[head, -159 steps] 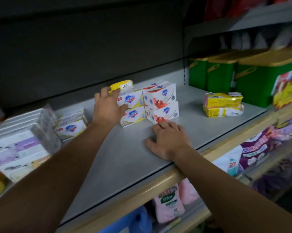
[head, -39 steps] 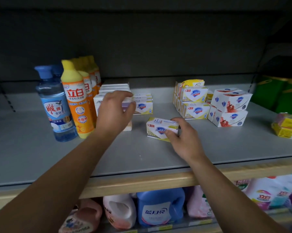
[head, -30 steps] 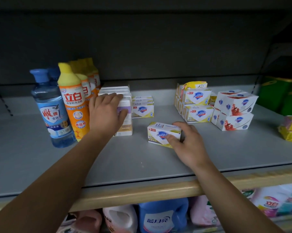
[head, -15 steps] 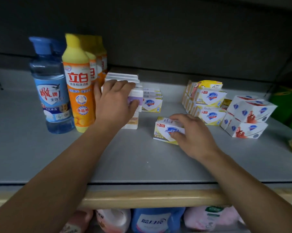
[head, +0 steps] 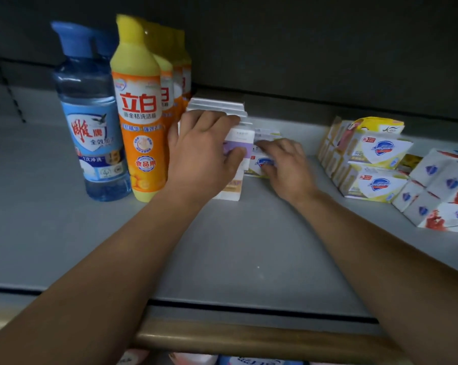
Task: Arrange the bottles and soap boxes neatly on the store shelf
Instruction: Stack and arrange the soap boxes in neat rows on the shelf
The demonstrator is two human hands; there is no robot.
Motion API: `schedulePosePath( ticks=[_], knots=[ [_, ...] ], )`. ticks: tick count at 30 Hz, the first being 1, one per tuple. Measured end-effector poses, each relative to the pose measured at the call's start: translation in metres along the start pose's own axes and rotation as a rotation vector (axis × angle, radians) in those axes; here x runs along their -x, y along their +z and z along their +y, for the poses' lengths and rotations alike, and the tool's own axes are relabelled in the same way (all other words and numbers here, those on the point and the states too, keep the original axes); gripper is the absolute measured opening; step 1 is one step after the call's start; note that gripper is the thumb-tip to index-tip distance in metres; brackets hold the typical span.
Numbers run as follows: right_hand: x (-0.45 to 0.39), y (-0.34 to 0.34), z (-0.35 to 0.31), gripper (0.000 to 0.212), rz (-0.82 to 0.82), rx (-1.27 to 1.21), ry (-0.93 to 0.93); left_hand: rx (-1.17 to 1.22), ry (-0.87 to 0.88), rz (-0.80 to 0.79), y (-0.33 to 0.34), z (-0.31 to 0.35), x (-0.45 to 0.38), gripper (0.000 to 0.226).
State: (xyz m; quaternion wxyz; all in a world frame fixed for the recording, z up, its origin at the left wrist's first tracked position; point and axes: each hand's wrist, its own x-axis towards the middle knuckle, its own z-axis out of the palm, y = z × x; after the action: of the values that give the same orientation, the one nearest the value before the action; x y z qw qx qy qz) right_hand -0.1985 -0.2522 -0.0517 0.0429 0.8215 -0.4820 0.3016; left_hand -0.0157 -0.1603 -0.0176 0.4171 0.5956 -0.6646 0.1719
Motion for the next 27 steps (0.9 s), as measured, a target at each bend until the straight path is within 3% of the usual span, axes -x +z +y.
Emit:
schedulePosePath(
  ticks=[3,8,27],
  knots=[
    [0.0,0.006,0.006,0.046,0.074,0.019,0.018,0.012,-0.006,-0.002,0.001,0.0,-0.001,0.05],
    [-0.004,0.008,0.012,0.055,-0.042,0.013,0.04,0.016,0.005,0.009,0.0,0.001,0.0,0.049],
    [-0.004,0.008,0.015,0.054,-0.044,-0.069,0.091,0.019,-0.008,-0.014,-0.002,0.002,0.001,0.051]
  ],
)
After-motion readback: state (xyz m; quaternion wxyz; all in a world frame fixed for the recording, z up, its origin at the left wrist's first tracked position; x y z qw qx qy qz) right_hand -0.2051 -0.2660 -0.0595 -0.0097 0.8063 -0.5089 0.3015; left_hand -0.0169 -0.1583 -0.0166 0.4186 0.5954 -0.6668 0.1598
